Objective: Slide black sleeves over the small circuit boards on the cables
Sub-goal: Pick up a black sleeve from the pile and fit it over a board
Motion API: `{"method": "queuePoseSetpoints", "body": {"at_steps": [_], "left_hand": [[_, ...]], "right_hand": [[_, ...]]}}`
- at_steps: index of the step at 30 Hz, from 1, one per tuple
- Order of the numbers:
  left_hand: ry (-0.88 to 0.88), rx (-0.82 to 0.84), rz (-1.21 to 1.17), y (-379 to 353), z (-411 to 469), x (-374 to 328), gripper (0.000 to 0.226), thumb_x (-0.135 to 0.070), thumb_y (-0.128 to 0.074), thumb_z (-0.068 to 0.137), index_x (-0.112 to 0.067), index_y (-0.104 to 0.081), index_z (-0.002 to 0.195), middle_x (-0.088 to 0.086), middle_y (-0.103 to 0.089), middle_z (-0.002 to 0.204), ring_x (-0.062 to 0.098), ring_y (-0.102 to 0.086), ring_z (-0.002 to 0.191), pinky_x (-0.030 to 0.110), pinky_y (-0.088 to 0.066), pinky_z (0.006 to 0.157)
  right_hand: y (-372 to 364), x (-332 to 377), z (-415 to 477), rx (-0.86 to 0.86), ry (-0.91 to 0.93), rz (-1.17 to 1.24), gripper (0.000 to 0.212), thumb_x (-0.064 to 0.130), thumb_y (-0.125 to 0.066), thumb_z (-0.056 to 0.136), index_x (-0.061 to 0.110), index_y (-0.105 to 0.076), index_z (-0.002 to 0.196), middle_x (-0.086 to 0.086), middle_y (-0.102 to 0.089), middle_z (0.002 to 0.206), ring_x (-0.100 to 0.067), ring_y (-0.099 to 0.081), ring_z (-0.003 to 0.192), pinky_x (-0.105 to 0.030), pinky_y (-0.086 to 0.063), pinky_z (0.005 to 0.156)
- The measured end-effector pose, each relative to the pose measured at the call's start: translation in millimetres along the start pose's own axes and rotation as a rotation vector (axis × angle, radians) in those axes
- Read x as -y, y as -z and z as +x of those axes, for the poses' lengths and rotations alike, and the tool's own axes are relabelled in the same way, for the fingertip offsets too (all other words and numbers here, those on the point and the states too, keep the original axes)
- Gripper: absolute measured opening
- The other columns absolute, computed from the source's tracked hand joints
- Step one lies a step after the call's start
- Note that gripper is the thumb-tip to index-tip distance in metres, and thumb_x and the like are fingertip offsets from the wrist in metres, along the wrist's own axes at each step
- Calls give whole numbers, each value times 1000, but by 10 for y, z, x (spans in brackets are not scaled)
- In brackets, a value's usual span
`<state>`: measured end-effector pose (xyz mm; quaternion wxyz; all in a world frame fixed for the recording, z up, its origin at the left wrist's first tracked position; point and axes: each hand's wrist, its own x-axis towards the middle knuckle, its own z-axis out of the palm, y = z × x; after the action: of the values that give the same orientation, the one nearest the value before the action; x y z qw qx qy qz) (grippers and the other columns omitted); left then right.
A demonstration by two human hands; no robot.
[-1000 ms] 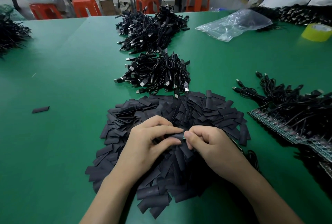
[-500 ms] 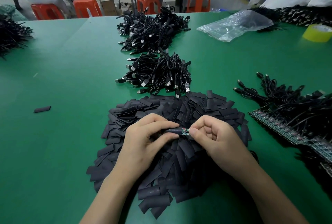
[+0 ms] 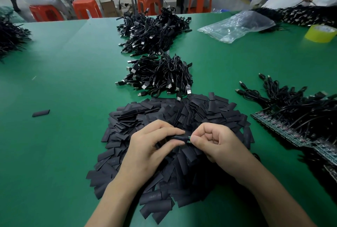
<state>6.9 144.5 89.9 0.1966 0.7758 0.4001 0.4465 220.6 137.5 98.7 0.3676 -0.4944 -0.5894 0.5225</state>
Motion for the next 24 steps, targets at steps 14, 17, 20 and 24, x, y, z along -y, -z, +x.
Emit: {"method": "queuePoseSetpoints", "body": {"at_steps": [14,17,20,24], "left_hand": [[-41,78,50,5,-13,14,19,-28,-76,92,-19,-78,109,-12,-68,101,2,-66,94,12,-48,82],[-72,73,66,-4,-20,17,20,-30,-74,94,-19,-77,109,-12,-68,102,1,-66,95,13,-49,83],[-94,55,75,-10,-18,11,19,-28,-77,92,-17,-78,109,-12,-69,103,0,-66,95,14,-51,83],[-72,20,57,31,0,10,19,-25,-81,88,-17,-80,104,-10,-72,99,2,-68,93,14,-50,83]], "right_hand": [[-12,32,-20,15,-59,-33,16,21,-69,97,26,-71,82,8,-57,61,-5,-42,51,-17,-35,49],[-10,38,-29,10,-87,-24,18,19,-68,97,26,-71,81,8,-56,59,-6,-40,50,-19,-33,49],[-14,49,-29,9,-108,34,21,15,-68,97,24,-71,79,6,-53,57,-9,-37,49,-22,-30,47],[-5,83,-26,22,-118,94,24,12,-67,97,23,-71,76,7,-51,54,-8,-35,46,-20,-29,45]]}}
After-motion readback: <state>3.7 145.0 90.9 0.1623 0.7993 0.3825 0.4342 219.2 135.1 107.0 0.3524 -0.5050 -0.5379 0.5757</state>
